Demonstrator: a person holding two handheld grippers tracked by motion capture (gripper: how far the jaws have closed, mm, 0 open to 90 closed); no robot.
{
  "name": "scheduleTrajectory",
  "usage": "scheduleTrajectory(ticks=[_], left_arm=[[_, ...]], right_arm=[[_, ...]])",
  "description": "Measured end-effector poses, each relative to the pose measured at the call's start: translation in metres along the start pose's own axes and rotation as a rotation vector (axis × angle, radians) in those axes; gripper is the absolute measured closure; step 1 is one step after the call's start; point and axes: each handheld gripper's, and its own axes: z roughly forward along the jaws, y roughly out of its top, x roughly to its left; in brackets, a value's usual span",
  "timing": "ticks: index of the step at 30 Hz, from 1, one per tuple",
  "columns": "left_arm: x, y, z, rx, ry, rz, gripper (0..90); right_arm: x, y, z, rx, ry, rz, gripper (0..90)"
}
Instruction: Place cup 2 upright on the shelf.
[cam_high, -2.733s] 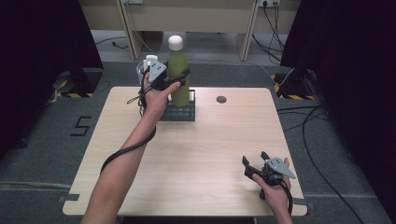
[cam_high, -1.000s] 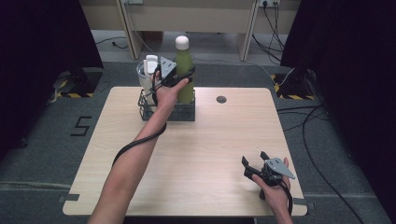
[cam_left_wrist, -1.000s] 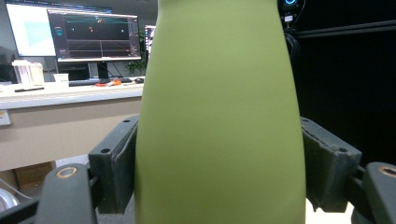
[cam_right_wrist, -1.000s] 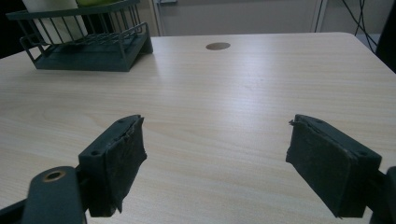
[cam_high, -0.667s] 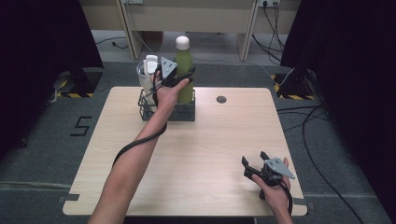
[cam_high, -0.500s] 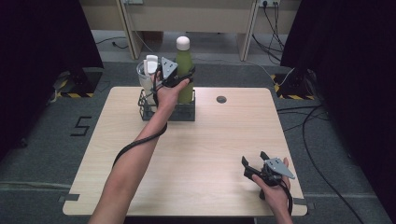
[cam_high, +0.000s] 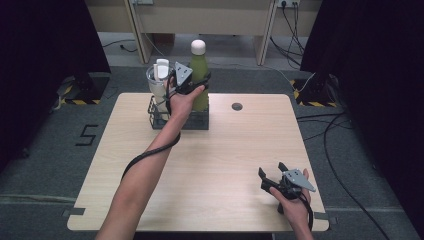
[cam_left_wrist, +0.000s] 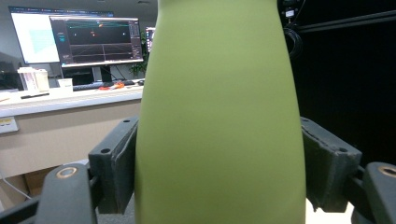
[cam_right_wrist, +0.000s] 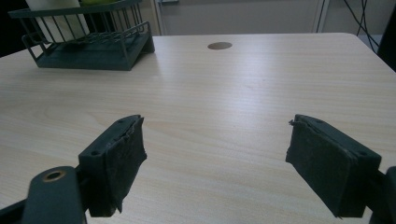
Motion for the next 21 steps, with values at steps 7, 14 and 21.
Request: scheduleTrajectory(ticks=[7,14,21], left_arm=[[0.000,-0.005,0.003,0.015,0.007,-0.002,23.8],[0.000,-0.009,0.005,0.025,0.010,0.005,23.8],[-0.001,-0.013,0.006,0.035,0.013,0.013,23.8]], right_arm=[[0.000,0.000,0.000,-0.001,0.001,0.000,18.6],[0.000,0.000,0.000,0.000,0.001,-0.002,18.6],[0.000,0.000,0.000,0.000,0.001,-0.003,18.6]])
